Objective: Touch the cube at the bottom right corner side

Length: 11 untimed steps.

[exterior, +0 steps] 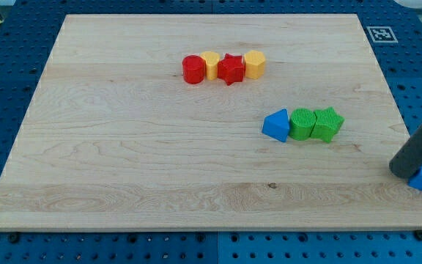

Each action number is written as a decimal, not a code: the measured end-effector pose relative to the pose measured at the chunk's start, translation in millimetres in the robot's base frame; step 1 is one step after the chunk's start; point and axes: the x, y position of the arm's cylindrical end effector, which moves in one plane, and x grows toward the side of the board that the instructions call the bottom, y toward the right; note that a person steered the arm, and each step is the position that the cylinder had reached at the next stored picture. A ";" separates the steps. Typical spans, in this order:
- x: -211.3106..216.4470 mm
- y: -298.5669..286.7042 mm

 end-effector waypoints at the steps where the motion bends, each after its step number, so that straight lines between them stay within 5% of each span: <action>1: -18.5 -14.4; 2: -64.9 -5.2; 3: -78.1 70.3; 5: -63.0 84.7; 7: 28.6 83.8; 11: -10.0 75.7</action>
